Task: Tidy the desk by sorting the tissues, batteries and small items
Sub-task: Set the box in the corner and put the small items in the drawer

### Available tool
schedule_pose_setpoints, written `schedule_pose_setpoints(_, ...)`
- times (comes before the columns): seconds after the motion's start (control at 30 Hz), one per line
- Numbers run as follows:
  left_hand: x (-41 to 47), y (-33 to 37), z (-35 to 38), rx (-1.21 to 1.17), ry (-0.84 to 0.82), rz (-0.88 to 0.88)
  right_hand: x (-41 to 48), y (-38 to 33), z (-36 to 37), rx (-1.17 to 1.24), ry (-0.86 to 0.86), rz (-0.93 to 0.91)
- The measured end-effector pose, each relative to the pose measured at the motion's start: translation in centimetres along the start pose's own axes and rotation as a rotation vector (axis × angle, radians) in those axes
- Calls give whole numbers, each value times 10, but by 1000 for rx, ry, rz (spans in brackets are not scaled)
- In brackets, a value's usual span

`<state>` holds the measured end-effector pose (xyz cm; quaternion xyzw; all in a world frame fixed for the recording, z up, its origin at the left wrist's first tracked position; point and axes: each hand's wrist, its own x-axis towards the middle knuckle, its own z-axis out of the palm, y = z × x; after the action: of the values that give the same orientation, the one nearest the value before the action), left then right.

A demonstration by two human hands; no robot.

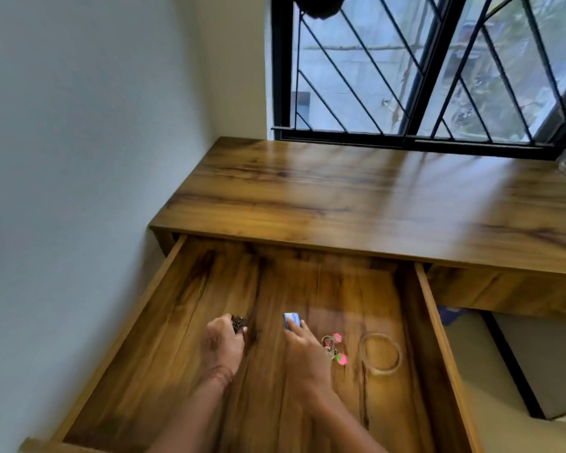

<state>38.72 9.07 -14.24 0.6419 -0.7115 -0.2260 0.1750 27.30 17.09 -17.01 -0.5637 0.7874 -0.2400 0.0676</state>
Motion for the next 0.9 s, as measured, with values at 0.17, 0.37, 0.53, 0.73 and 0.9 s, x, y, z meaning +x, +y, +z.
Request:
schedule_pose_setpoints(0.17,3,-25,12,72,-52,-13,-3,-13,23,-78,-221,44)
schedule_pose_setpoints(0.37,24,-37,33,68,-124,-53,7,-18,43,-160,-309,64)
schedule_pose_setpoints(0.53,31,-48,45,68,-149,-57,11,-24,52,-202,-348,83)
schedule_pose_setpoints(0.73,26,-54,41,106,-147,-31,9,-30,51,-214,-344,110)
schedule_pose_setpoints(0.9,16,-56,28,155,-101,42,-3,-34,38,-197,-283,117)
